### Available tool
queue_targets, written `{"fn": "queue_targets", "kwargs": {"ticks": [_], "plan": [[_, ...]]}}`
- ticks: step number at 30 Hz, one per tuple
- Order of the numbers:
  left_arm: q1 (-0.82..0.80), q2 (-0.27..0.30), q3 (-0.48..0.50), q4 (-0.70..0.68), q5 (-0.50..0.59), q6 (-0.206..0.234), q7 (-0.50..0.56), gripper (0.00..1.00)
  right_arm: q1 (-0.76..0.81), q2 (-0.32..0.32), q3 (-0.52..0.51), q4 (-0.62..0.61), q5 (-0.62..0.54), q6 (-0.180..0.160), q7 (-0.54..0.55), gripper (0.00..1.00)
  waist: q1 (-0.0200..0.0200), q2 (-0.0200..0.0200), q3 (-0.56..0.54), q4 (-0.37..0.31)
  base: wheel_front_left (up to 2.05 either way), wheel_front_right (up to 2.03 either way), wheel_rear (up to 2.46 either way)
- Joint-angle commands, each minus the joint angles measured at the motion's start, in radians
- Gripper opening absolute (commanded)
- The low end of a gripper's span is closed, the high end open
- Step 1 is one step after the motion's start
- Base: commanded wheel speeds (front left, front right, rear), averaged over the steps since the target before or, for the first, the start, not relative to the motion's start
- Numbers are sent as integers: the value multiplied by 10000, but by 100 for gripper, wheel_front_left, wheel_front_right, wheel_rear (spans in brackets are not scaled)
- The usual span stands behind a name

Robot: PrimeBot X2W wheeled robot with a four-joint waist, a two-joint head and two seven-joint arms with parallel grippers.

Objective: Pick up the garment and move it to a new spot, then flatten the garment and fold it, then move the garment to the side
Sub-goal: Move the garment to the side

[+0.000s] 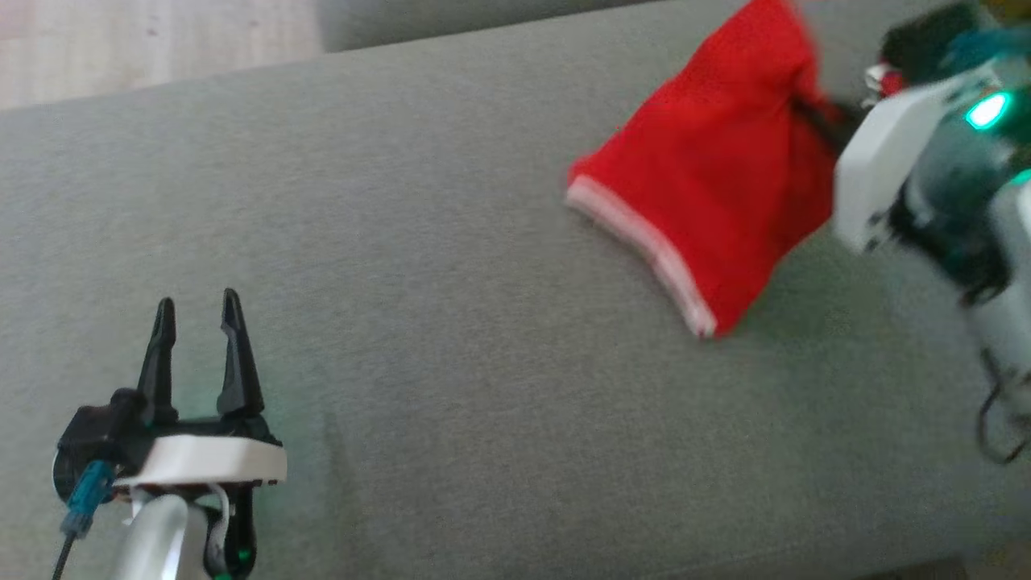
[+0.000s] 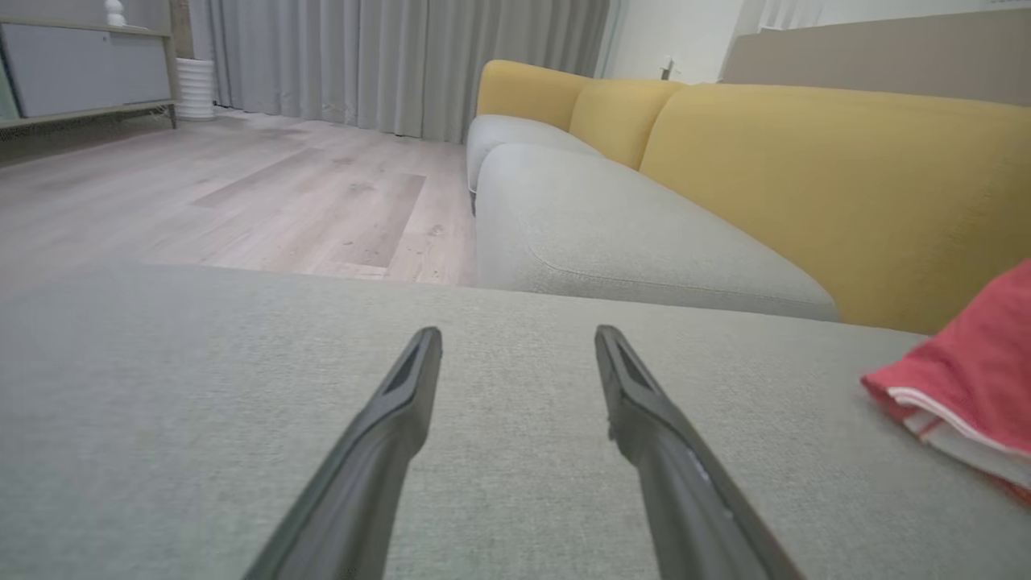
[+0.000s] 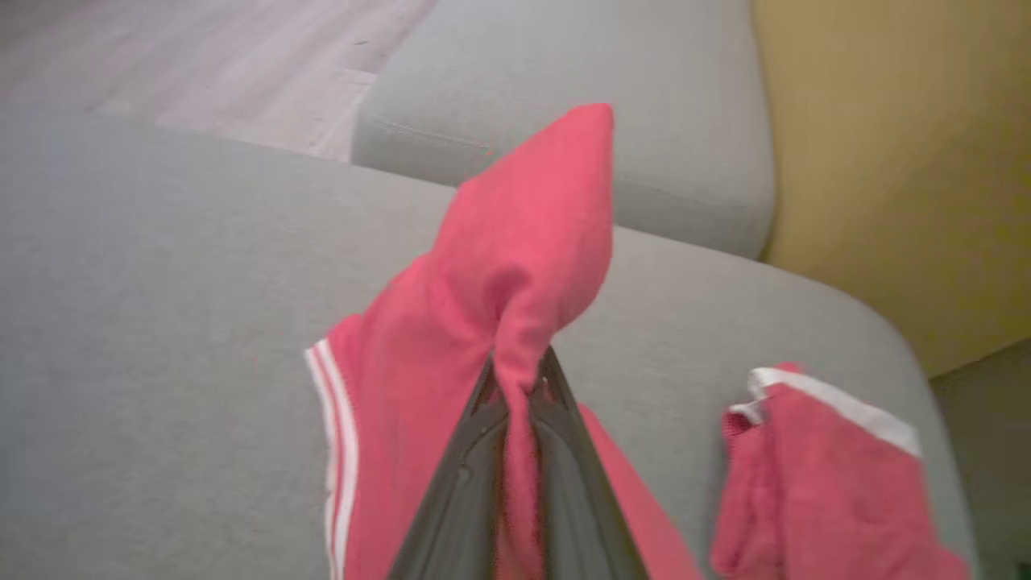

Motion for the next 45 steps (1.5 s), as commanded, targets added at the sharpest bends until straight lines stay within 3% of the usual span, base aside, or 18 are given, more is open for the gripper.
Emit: {"fn": "queue_targets", "kwargs": {"ticks": [1, 8, 17, 20, 25, 26, 27, 29, 30, 33, 41, 45], "plan": [[-434, 154, 389, -375, 152, -11, -91, 100, -660, -448, 196, -156, 122, -7, -145, 0, -1, 0, 380, -411, 0, 0, 0], [-994, 174, 159, -435, 362, -190, -92, 100, -2176, -1737, 429, 995, 368, -7, -399, 0, -1, 0, 1258, -827, 0, 0, 0], [-1576, 415, -22, -608, 540, -262, -18, 100, -3016, -3324, 204, 1985, -793, -7, -1202, 0, -1, 0, 2280, -952, 0, 0, 0], [-1751, 540, -43, -686, 565, -287, 45, 100, -3078, -3452, -188, 2352, -1085, -7, -1402, 0, -1, 0, 2550, -990, 0, 0, 0], [-1961, 718, -64, -730, 580, -317, 117, 100, -2941, -3137, -942, 2992, -1636, -7, -1812, 0, -1, 0, 2810, -1049, 0, 0, 0], [-1988, 740, -72, -725, 577, -322, 128, 100, -2887, -3044, -1077, 3145, -1755, -7, -1829, 4, -1, 0, 2835, -1054, 0, 0, 0], [-2015, 762, -79, -716, 573, -328, 135, 100, -2844, -2912, -1274, 3297, -1824, -7, -1861, 45, -1, 0, 2854, -1055, 0, 0, 0], [-2049, 777, -104, -710, 576, -317, 148, 100, -2790, -2612, -1590, 3472, -2045, -7, -2026, 61, -1, 0, 2859, -1064, 0, 0, 0], [-2046, 789, -139, -701, 579, -312, 158, 100, -2729, -2383, -1815, 3671, -2425, -7, -1933, 100, -1, 0, 2808, -1065, 0, 0, 0], [-1995, 786, -188, -605, 567, -314, 148, 100, -2598, -1904, -2360, 4080, -2864, -7, -1350, 100, -1, 0, 2613, -1055, 0, 0, 0], [-1510, 575, -285, -178, 437, -314, 42, 100, -1871, -980, -2956, 3608, -3339, -7, -1761, 100, -1, 0, 1343, -862, 0, 0, 0], [-1029, 376, -275, 92, 294, -345, -24, 100, -800, 92, -3500, 2622, -2887, -7, -3029, 100, -1, 0, 400, -662, 0, 0, 0]]}}
